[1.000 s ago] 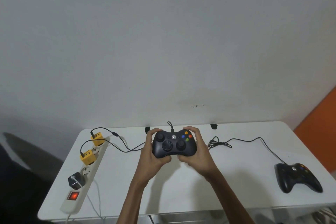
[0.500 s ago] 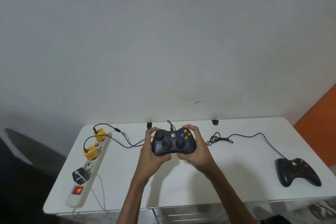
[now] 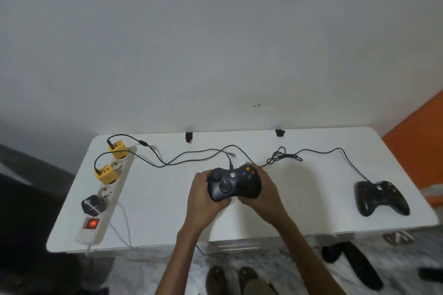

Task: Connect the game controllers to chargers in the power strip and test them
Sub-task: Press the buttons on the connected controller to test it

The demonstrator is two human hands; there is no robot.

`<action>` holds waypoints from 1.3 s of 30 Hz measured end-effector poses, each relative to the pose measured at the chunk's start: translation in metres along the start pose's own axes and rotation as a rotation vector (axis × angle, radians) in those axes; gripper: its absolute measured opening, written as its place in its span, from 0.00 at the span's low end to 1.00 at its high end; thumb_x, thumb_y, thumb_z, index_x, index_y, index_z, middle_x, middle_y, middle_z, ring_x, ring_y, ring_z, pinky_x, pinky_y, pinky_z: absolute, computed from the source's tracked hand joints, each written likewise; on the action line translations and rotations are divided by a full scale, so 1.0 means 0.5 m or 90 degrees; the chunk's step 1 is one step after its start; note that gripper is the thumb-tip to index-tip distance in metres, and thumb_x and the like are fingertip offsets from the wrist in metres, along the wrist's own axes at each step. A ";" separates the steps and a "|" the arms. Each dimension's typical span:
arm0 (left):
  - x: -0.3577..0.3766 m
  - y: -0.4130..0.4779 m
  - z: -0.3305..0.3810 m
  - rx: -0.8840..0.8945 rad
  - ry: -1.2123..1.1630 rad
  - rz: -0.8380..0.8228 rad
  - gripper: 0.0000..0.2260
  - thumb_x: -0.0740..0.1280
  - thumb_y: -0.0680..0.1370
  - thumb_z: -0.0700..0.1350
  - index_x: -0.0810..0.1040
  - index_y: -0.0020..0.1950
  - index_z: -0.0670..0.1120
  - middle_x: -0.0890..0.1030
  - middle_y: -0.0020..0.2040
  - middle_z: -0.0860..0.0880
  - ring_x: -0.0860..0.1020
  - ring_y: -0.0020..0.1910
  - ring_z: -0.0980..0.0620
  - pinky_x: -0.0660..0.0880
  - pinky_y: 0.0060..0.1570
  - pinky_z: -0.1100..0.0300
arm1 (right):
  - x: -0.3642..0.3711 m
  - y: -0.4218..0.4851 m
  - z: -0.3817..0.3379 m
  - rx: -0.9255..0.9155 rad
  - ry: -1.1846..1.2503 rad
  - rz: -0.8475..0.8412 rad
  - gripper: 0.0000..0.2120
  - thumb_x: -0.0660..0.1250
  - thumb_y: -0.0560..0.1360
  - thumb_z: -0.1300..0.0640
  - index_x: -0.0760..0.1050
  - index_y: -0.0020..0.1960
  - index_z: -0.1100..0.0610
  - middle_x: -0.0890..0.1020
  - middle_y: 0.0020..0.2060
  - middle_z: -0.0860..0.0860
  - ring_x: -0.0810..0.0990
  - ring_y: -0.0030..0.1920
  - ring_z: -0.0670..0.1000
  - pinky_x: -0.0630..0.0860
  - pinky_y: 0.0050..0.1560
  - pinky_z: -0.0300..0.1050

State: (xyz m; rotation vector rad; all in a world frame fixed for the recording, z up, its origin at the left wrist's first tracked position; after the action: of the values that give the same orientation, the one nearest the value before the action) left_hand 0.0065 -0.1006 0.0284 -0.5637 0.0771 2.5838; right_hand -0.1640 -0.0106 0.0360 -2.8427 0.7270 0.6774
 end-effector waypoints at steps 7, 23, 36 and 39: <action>0.088 -0.011 -0.072 -0.024 0.052 -0.046 0.33 0.82 0.59 0.48 0.75 0.62 0.50 0.76 0.54 0.53 0.74 0.51 0.69 0.68 0.45 0.79 | 0.006 -0.026 0.117 0.096 -0.122 -0.010 0.42 0.78 0.59 0.49 0.70 0.71 0.53 0.80 0.57 0.52 0.77 0.58 0.53 0.72 0.59 0.46; 0.195 -0.025 -0.152 -0.073 0.136 -0.076 0.36 0.83 0.57 0.52 0.77 0.63 0.51 0.78 0.53 0.53 0.73 0.48 0.66 0.66 0.48 0.81 | 0.012 -0.060 0.257 0.188 -0.190 -0.044 0.44 0.80 0.62 0.52 0.67 0.74 0.58 0.78 0.56 0.58 0.76 0.58 0.59 0.69 0.53 0.44; 0.074 0.006 -0.073 -0.141 0.241 -0.075 0.40 0.82 0.65 0.48 0.70 0.73 0.45 0.76 0.60 0.45 0.76 0.58 0.44 0.74 0.58 0.53 | -0.024 0.059 0.094 0.008 -0.224 -0.173 0.36 0.76 0.69 0.49 0.67 0.74 0.52 0.73 0.66 0.53 0.69 0.67 0.56 0.68 0.67 0.52; 0.007 0.030 -0.043 -0.128 0.250 -0.011 0.33 0.80 0.68 0.47 0.73 0.71 0.44 0.79 0.59 0.45 0.76 0.56 0.45 0.73 0.56 0.55 | -0.011 0.113 0.042 -0.032 -0.197 -0.168 0.30 0.75 0.71 0.54 0.71 0.71 0.54 0.77 0.61 0.55 0.74 0.62 0.57 0.71 0.66 0.52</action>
State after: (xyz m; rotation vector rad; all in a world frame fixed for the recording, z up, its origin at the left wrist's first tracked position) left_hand 0.0047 -0.1156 0.0069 -1.1357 -0.0565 2.4438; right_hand -0.2036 -0.0529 0.0190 -2.7122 0.2846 1.0665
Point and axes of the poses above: each hand's wrist, its own y-axis towards the middle knuckle, its own x-axis out of the palm, z = x × y, the point moved 7 cm from there along y, towards the middle knuckle
